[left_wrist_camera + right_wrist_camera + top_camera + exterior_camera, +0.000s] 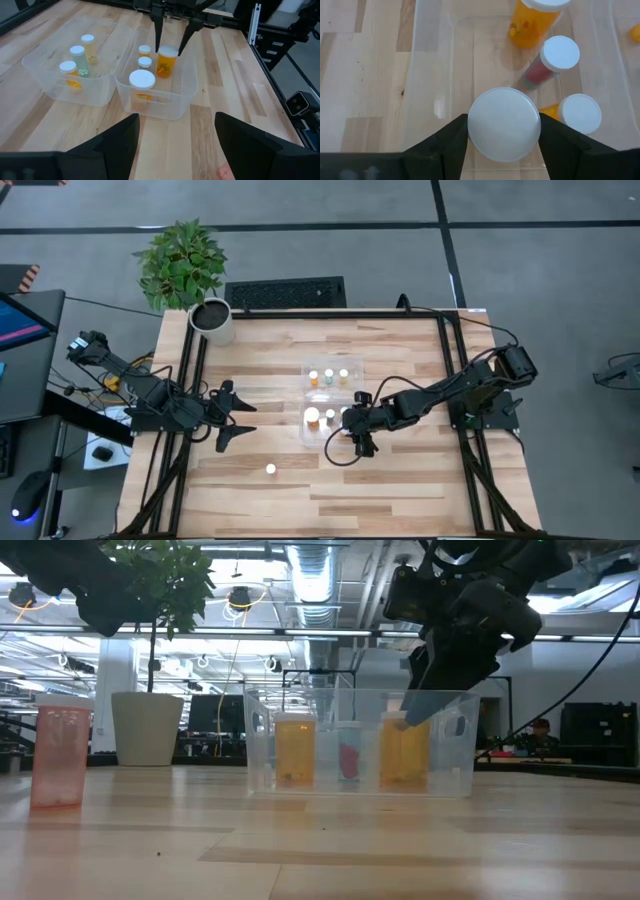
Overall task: Pick and place medicine bottles into bin by pill shape (circle, oval)
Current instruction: Put the orange capsule bottle into the bottom transparent bin
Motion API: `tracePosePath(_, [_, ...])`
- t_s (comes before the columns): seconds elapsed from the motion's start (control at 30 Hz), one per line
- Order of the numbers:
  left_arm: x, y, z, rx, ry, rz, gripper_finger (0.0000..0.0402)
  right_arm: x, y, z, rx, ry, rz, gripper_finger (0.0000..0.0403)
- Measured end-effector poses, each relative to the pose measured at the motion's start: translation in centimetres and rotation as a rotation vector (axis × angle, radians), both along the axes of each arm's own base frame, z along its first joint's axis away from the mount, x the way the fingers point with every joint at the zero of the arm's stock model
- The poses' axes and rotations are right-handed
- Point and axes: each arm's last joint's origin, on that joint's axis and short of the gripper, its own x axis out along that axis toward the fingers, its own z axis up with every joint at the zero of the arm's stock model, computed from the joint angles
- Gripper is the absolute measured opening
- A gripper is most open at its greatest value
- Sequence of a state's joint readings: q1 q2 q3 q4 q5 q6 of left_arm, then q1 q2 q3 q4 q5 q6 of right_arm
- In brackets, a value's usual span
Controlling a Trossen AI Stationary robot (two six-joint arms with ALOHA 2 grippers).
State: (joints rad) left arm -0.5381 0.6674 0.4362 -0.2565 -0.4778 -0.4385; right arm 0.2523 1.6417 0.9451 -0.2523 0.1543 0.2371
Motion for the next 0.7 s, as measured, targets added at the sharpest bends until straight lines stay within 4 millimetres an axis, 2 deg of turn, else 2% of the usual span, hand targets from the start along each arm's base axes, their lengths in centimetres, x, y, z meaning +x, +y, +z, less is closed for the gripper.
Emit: tracePosePath(0.7, [0.0,0.0,0.0,0.0,0.0,0.0,0.0251,-0.02,0.07,-0.01,0.019,0.006,0.014,0.0229])
